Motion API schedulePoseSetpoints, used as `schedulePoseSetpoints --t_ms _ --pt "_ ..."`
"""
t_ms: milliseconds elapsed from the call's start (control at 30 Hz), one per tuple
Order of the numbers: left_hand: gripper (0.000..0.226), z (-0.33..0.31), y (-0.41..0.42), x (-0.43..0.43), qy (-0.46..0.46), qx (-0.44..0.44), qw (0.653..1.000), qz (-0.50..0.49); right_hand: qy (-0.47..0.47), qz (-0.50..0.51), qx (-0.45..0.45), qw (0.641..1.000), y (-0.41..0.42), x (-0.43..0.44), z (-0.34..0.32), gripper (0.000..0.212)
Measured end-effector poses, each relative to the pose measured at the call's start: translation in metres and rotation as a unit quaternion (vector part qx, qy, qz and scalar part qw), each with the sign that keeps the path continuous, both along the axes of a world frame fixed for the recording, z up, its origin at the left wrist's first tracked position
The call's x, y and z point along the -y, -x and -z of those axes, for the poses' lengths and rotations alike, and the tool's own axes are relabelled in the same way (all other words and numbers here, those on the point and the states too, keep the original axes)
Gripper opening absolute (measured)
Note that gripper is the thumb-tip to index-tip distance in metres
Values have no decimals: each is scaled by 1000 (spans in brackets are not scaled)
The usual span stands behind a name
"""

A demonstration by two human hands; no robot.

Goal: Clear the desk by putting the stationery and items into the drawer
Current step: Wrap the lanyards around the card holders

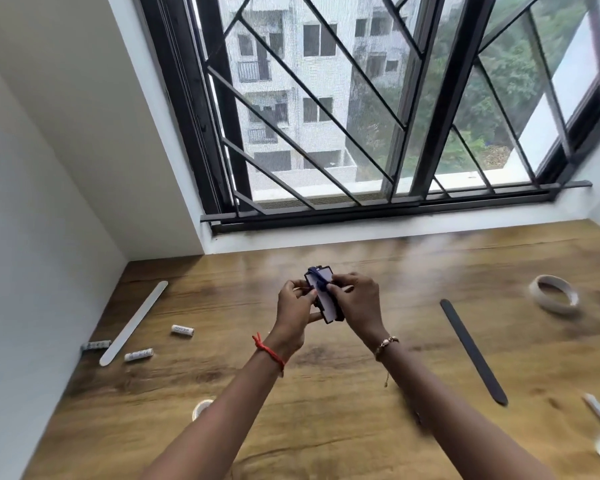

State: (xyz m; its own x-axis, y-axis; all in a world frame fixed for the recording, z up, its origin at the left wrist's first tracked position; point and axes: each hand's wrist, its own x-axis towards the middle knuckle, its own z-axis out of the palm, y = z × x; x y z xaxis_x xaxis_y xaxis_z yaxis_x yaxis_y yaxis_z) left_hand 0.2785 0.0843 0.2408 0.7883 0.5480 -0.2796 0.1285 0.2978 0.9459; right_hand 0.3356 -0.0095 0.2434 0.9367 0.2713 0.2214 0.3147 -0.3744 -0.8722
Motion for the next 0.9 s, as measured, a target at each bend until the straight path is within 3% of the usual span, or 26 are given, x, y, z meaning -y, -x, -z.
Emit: schedulePoseSetpoints --t_ms 133,333,567,700,900 --pt "11 9 0 13 -6 -18 1000 4 42 -4 59 997 13 5 8 16" --pt "14 20 1 28 -11 -41 999 6 21 -11 38 999 17 18 15 21" --pt "22 37 9 40 1 -80 997 23 -66 -48 -214 973 4 51 31 25" --pt "22 46 17 52 39 -105 993 39 -52 -32 -259 964 3 77 43 17" --pt "27 64 33 77 67 -146 984 71 -9 -46 -339 940 13 113 67 24"
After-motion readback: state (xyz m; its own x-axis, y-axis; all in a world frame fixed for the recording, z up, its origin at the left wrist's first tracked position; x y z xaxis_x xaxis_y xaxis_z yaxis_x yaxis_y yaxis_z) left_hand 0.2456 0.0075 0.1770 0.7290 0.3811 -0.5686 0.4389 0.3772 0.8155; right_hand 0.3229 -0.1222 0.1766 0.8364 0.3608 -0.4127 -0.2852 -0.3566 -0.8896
